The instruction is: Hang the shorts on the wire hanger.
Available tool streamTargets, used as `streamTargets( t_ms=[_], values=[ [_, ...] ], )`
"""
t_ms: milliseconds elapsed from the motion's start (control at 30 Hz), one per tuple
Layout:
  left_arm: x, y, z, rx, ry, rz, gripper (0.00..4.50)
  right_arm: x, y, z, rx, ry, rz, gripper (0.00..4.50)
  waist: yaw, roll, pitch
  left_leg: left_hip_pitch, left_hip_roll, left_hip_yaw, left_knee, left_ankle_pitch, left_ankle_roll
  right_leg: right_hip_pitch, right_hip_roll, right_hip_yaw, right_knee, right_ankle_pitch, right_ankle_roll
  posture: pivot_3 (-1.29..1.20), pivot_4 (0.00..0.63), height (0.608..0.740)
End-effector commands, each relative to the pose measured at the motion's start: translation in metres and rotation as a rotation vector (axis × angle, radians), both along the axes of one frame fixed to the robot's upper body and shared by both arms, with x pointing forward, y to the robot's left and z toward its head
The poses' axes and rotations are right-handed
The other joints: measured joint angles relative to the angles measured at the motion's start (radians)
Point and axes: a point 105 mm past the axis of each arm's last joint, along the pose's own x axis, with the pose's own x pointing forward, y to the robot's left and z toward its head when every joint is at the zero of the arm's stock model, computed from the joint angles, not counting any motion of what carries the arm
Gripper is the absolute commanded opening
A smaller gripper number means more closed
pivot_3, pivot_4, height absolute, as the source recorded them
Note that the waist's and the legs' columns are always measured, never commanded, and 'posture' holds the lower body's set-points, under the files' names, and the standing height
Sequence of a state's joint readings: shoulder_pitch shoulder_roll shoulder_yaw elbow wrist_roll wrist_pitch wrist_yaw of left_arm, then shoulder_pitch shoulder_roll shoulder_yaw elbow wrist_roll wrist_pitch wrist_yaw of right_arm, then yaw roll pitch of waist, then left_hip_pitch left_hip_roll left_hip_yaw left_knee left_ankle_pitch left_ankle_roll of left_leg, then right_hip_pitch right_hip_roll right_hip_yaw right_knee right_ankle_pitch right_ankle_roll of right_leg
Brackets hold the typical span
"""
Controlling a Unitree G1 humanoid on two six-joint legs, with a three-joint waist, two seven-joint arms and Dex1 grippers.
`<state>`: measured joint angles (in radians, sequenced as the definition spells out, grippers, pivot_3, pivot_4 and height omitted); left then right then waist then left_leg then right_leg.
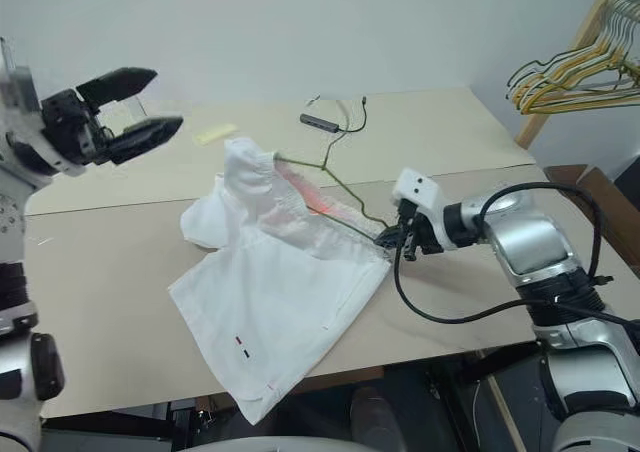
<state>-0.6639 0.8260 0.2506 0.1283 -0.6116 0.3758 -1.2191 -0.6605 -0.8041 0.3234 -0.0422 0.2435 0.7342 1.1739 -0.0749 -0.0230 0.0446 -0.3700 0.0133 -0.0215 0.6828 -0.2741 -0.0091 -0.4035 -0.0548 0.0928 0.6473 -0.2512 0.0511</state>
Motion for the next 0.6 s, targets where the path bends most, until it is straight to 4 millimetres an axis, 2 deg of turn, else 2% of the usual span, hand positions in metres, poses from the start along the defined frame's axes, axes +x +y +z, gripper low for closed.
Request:
streamTargets(
  t_ms=[33,100,267,600],
  values=[
    [-0.014,-0.003,-0.001,0.120,-0.009,-0.157,4.46,0.002,0.015,0.017,-0.025,-0.101,0.083,0.00,0.001,0.000,0.000,0.000,0.000,0.000,0.000,0.000,0.000,0.000,0.000,0.000,0.000,0.000,0.000,-0.03,0.000,0.740],
    [-0.026,-0.002,-0.010,0.244,0.014,-0.263,4.46,0.000,0.021,0.016,-0.047,-0.105,0.129,0.00,0.001,0.000,0.000,-0.001,0.000,0.000,0.000,0.000,0.000,-0.001,0.000,0.000,0.000,0.000,0.000,-0.03,0.000,0.740],
    [-0.014,0.002,-0.031,0.443,0.056,-0.257,4.46,-0.003,0.035,0.018,-0.058,-0.110,0.180,0.00,0.004,0.000,0.000,-0.001,0.000,0.000,0.000,0.000,0.000,-0.001,0.000,0.000,0.000,0.000,0.000,-0.03,0.000,0.740],
    [0.005,-0.004,-0.055,0.538,0.156,-0.285,4.46,-0.012,0.047,0.018,-0.087,-0.122,0.241,0.00,0.005,-0.001,0.000,-0.002,0.000,0.000,0.001,0.000,0.000,-0.001,0.000,0.000,0.000,0.000,0.000,-0.04,0.000,0.740]
  ],
)
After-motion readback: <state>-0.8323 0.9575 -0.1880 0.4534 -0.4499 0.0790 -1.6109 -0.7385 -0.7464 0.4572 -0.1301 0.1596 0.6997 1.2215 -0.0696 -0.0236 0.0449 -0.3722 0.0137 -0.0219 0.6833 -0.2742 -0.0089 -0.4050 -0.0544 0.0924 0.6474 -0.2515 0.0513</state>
